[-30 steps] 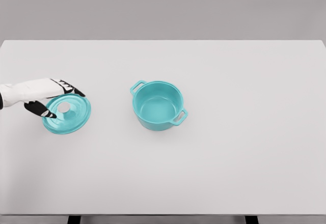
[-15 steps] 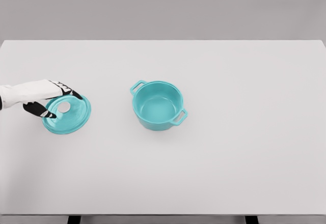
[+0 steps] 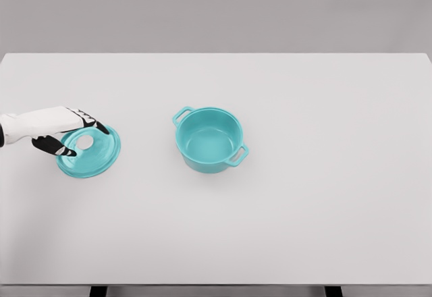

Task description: Cover the pot with left arm

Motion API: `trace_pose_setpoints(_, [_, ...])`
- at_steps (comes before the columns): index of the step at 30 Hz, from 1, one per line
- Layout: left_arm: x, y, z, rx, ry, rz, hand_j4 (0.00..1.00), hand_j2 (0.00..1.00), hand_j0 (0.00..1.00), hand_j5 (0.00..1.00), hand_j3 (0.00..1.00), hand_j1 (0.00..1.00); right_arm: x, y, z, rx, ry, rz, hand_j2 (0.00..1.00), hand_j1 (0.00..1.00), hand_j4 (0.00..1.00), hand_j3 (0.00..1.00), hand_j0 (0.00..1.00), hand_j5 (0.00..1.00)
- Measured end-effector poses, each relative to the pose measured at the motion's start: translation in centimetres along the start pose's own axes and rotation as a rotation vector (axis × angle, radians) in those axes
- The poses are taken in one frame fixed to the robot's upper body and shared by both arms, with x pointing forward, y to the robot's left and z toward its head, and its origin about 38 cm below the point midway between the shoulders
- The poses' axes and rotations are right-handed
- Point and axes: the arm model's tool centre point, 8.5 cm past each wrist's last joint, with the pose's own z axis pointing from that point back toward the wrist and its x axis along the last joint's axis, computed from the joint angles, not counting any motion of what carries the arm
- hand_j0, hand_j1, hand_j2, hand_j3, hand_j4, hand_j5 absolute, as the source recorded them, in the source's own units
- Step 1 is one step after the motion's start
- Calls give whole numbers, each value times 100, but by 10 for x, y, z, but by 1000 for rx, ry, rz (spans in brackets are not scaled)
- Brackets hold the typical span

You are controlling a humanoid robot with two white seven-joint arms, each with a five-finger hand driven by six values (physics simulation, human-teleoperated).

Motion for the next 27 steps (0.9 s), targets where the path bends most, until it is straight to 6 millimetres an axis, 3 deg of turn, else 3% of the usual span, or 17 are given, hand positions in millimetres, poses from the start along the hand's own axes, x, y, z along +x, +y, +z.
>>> trace_pose_setpoints(27, [-1,-11,-5,-8,0,49,54,54,54,54,54,54,0,0,0,0,0,0,100,100,100,100,100,100])
